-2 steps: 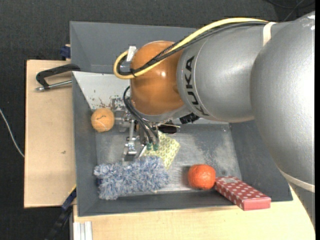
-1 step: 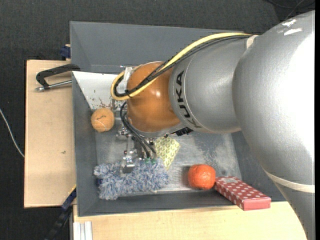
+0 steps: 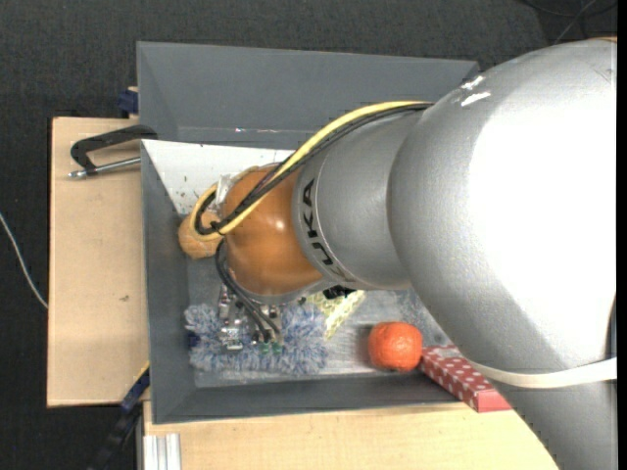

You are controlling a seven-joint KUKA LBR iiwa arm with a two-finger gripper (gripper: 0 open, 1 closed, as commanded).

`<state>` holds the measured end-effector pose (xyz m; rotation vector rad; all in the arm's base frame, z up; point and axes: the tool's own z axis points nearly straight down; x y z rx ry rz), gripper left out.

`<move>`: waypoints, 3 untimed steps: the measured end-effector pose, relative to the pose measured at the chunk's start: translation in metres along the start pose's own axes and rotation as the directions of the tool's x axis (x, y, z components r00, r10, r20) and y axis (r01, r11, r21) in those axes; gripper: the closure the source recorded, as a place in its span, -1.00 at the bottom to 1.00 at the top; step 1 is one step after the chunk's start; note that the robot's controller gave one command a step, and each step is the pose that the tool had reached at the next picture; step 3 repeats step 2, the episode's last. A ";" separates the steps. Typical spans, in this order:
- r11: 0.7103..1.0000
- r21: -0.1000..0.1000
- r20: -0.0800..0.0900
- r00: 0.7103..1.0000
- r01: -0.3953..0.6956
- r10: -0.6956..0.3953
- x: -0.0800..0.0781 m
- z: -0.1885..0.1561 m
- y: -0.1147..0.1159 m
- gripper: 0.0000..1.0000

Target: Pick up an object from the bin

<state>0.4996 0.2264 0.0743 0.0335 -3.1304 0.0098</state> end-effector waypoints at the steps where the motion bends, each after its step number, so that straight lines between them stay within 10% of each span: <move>1: 1.000 0.000 0.000 1.000 0.000 0.000 0.000 0.000 0.000 1.00; 2: 0.999 -0.009 0.013 0.998 -0.054 0.054 -0.012 -0.129 -0.002 1.00; 3: 0.999 -0.009 0.013 0.998 -0.054 0.054 -0.012 -0.129 -0.002 1.00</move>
Offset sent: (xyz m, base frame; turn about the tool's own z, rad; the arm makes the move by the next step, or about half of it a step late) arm 0.0126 -0.0023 0.1280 0.0555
